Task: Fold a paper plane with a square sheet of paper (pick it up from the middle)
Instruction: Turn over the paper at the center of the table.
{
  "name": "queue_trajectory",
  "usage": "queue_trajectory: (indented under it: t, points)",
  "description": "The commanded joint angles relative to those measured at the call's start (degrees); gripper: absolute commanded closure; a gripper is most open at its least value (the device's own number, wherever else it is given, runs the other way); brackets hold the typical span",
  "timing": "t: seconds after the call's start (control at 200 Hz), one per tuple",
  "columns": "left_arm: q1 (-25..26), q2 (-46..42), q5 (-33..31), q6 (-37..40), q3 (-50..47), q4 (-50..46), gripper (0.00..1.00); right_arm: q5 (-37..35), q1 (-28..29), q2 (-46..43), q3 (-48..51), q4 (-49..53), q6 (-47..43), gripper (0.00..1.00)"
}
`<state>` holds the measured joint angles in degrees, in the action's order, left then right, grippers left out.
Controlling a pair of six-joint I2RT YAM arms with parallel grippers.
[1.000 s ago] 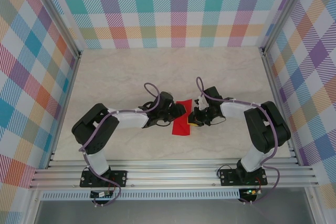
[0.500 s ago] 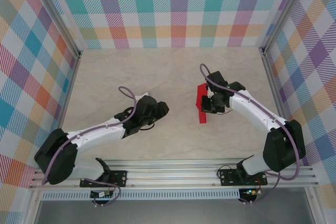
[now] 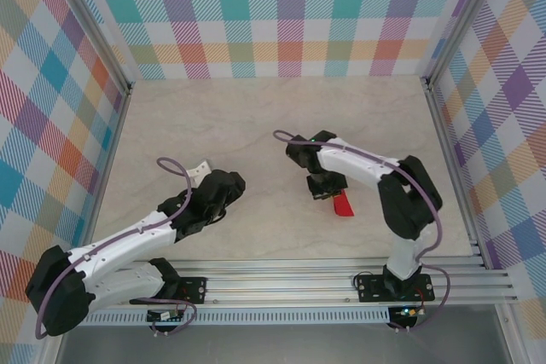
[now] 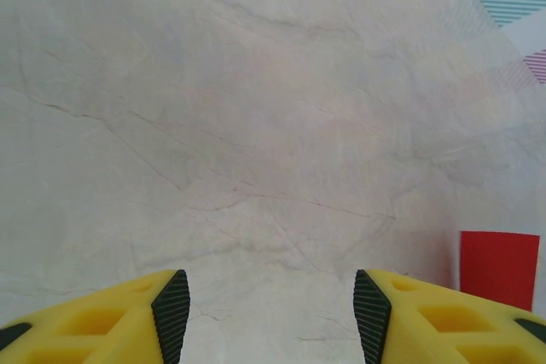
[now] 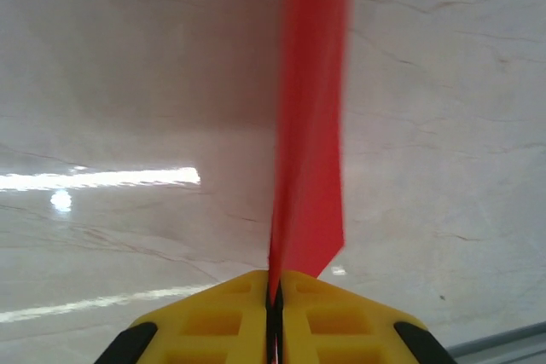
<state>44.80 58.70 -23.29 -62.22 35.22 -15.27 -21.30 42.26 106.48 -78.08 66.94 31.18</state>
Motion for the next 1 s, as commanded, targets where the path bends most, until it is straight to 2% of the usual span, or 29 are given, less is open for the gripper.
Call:
queue_trajectory:
  t: [0.0,0.13,0.305,0.4,0.57,0.69,0.835,0.995]
  points:
    - [-0.4,-3.0,-3.5,-1.6,-1.0,-4.0,0.44,5.5,3.4,4.7,-5.3,0.1,2.0,0.89]
    - [-0.4,-5.3,-4.4,-1.9,-1.4,-5.6,0.42,11.5,6.0,9.5,-11.2,-2.0,1.5,0.86]
    - [-0.5,-6.4,-3.9,-1.9,-2.2,-5.7,0.41,18.1,6.3,12.7,-14.9,-4.9,0.6,0.8]
    - [-0.5,-6.0,-3.1,-1.8,-2.3,-5.0,0.41,21.9,6.3,12.8,-15.2,-7.7,0.2,0.78]
    - [-0.4,-4.0,0.0,-0.2,-1.7,-2.5,0.4,30.7,5.3,8.9,-12.5,-14.1,-0.8,0.67]
    - [-0.5,-1.0,3.2,1.4,-1.0,0.8,0.4,35.2,1.7,1.3,-4.3,-21.4,-0.2,0.61]
    - [-0.4,6.2,10.1,4.4,1.3,6.3,0.44,36.3,-5.2,-7.3,6.6,-26.6,0.0,0.56]
    - [0.2,16.7,19.2,7.0,6.1,11.5,0.52,40.8,-14.0,-11.7,16.5,-29.9,-1.4,0.56]
